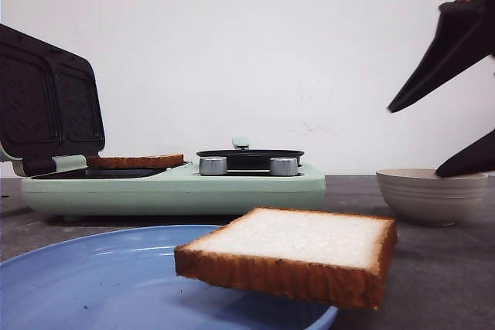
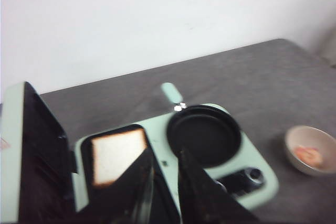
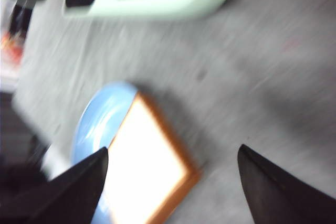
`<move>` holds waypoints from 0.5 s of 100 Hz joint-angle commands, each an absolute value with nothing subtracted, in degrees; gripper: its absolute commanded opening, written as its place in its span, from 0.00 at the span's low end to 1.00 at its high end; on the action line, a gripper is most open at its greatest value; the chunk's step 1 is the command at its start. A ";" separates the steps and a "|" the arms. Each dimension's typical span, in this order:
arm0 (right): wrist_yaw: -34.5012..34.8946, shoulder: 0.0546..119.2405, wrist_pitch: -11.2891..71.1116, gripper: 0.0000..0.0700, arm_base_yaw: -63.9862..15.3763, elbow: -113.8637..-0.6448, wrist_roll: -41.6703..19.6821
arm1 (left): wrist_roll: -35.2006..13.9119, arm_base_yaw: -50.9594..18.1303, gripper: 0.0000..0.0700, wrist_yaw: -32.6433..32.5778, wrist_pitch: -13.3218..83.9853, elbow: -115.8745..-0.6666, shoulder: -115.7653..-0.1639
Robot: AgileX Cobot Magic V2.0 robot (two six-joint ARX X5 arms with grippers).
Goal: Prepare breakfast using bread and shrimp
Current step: 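Grasp the remaining bread slice on the plate with the right gripper, lift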
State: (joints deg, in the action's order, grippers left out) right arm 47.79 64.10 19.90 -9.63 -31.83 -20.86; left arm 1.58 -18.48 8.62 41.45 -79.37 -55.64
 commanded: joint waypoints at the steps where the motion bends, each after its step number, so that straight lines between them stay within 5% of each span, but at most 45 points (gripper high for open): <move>1: 48.16 66.24 20.51 0.68 -11.27 -32.71 -21.30 | 2.11 -19.29 0.01 9.10 41.32 -76.66 -52.88; 50: 47.68 76.51 19.55 0.68 -18.46 -32.71 -21.93 | 0.16 -20.38 0.01 9.10 46.57 -66.83 -35.09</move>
